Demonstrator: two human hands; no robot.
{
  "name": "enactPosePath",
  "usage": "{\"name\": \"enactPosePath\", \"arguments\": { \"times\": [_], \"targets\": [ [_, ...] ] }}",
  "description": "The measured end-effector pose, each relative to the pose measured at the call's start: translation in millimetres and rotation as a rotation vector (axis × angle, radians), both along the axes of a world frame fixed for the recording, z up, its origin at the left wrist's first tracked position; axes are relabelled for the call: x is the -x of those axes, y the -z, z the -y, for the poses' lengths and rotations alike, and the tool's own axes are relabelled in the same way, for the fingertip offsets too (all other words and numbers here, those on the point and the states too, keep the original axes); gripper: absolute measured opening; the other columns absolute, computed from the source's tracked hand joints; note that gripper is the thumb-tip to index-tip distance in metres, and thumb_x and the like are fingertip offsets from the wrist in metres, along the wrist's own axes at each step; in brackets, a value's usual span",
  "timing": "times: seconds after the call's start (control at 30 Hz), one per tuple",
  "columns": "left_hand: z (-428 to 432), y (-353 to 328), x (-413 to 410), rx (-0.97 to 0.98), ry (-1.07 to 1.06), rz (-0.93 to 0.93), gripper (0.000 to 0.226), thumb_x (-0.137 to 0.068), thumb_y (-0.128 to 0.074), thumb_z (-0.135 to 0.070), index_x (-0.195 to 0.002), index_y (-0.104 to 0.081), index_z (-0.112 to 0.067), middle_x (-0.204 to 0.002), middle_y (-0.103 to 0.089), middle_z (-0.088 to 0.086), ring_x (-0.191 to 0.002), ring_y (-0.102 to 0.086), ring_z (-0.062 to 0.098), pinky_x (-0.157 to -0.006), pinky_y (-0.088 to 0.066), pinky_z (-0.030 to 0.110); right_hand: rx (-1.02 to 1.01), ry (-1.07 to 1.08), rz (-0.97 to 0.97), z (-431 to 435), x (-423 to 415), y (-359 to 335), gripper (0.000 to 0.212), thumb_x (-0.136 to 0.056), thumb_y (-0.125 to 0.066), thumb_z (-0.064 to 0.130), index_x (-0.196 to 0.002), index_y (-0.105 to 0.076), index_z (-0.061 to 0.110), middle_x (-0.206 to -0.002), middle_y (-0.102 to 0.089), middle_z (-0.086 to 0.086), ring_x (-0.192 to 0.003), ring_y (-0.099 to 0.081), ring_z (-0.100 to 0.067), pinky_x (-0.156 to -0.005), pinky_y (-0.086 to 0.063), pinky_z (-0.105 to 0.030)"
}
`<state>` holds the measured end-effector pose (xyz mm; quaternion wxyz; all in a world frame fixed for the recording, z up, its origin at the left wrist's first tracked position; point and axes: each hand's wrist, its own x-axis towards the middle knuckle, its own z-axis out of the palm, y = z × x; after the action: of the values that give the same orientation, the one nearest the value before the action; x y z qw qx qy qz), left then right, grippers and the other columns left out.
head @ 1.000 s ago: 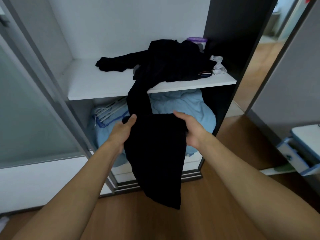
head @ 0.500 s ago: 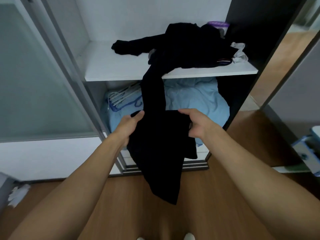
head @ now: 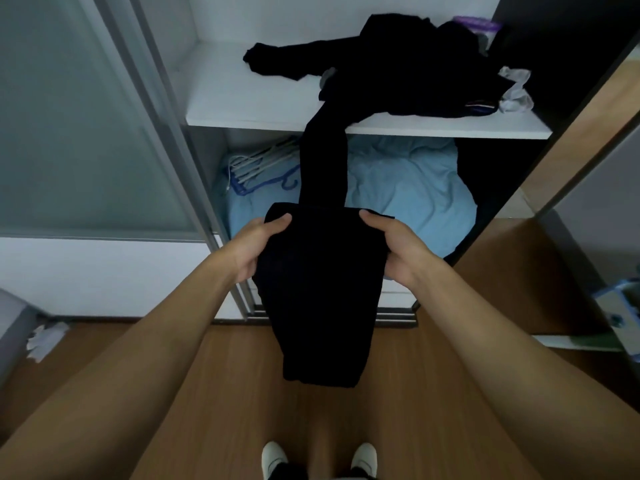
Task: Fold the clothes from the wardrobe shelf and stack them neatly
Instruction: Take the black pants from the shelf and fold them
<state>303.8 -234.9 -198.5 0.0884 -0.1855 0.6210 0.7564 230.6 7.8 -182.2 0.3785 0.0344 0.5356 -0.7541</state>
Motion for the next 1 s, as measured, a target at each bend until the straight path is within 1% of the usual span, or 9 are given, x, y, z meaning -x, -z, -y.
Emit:
{"name": "enactPosePath", "arguments": {
  "times": [0.13,0.2,0.3,0.37,0.53,0.63,0.77,0.87,1.0],
  "targets": [
    [0.6,3.6,5.8,-0.066,-0.101,0.068,0.032,-0.094,-0.063,-0.041,-0.109,-0.073,-0.015,-0.094,-0.076,0.007,-0.079,-0.074,0.020,-0.063,-0.057,0.027,-0.049,-0.073,-0.175,-3.6,-3.0,7.9,0.024,-0.092,-0.070,0.020,-0.114,-0.073,0.011,-0.105,-0.076,-0.009,-0.089,-0.074,-0.019,-0.068,-0.058,-0.024],
    [8.1,11.3,-1.8,-0.218,-0.039,0.032,0.043,-0.090,-0.063,-0.052,-0.113,-0.074,-0.018,-0.106,-0.075,0.006,-0.095,-0.073,0.021,-0.074,-0.057,0.030,-0.097,-0.001,-0.183,0.8,-4.4,10.4,0.027,-0.093,-0.067,0.015,-0.119,-0.069,0.008,-0.106,-0.076,-0.010,-0.093,-0.074,-0.021,-0.072,-0.058,-0.027],
    [18.3,30.7,-17.5,-0.347,0.048,0.013,0.060,-0.090,-0.060,-0.061,-0.137,-0.059,-0.023,-0.138,-0.061,0.007,-0.128,-0.057,0.026,-0.100,-0.047,0.038,-0.010,0.175,0.029,10.3,-3.2,7.7,0.018,-0.094,-0.063,0.009,-0.110,-0.070,0.005,-0.095,-0.078,-0.010,-0.083,-0.076,-0.022,-0.069,-0.061,-0.032],
    [18.4,36.9,-22.9,-0.417,0.060,0.008,0.058,-0.092,-0.061,-0.055,-0.139,-0.057,-0.021,-0.143,-0.057,0.008,-0.132,-0.053,0.026,-0.105,-0.043,0.040,0.044,0.240,0.164,15.9,-3.2,5.0,0.013,-0.094,-0.061,0.008,-0.102,-0.070,0.004,-0.087,-0.077,-0.011,-0.074,-0.076,-0.023,-0.068,-0.062,-0.036],
    [4.9,15.4,-1.9,-0.236,-0.120,0.000,0.026,-0.095,-0.063,-0.025,-0.115,-0.070,-0.009,-0.108,-0.075,0.012,-0.096,-0.074,0.023,-0.072,-0.059,0.031,0.166,0.146,0.118,18.1,-7.6,5.8,0.027,-0.092,-0.064,0.023,-0.112,-0.070,0.007,-0.105,-0.075,-0.011,-0.092,-0.073,-0.024,-0.082,-0.060,-0.035],
    [-1.3,1.8,12.4,-0.260,-0.171,0.018,0.022,-0.099,-0.057,-0.025,-0.107,-0.070,-0.009,-0.095,-0.076,0.008,-0.083,-0.075,0.020,-0.067,-0.059,0.030,-0.112,0.093,-0.178,18.2,-12.5,11.3,0.036,-0.092,-0.069,0.020,-0.125,-0.064,0.005,-0.112,-0.074,-0.013,-0.101,-0.072,-0.024,-0.089,-0.058,-0.034],
    [4.4,2.9,9.3,-0.199,-0.035,-0.011,0.036,-0.088,-0.067,-0.047,-0.105,-0.078,-0.018,-0.113,-0.074,0.007,-0.106,-0.070,0.021,-0.080,-0.057,0.030,-0.102,0.152,-0.200,12.9,-8.5,11.2,0.023,-0.093,-0.067,0.009,-0.115,-0.069,0.005,-0.101,-0.077,-0.010,-0.091,-0.074,-0.022,-0.073,-0.060,-0.028],
    [9.1,15.4,1.7,-0.202,0.077,0.024,0.048,-0.078,-0.072,-0.060,-0.111,-0.076,-0.025,-0.126,-0.069,0.006,-0.119,-0.064,0.022,-0.092,-0.052,0.034,-0.068,0.139,-0.133,14.1,-6.1,6.3,0.022,-0.095,-0.065,0.011,-0.115,-0.069,0.003,-0.099,-0.077,-0.010,-0.087,-0.075,-0.022,-0.071,-0.060,-0.031],
    [2.8,21.9,-4.3,-0.235,0.177,0.096,0.054,-0.069,-0.081,-0.057,-0.112,-0.076,-0.025,-0.126,-0.069,0.005,-0.116,-0.066,0.021,-0.086,-0.057,0.031,-0.009,0.123,0.023,15.5,-2.8,1.2,0.024,-0.094,-0.066,0.015,-0.114,-0.069,0.002,-0.098,-0.077,-0.011,-0.084,-0.075,-0.022,-0.071,-0.061,-0.033]
  ]
}}
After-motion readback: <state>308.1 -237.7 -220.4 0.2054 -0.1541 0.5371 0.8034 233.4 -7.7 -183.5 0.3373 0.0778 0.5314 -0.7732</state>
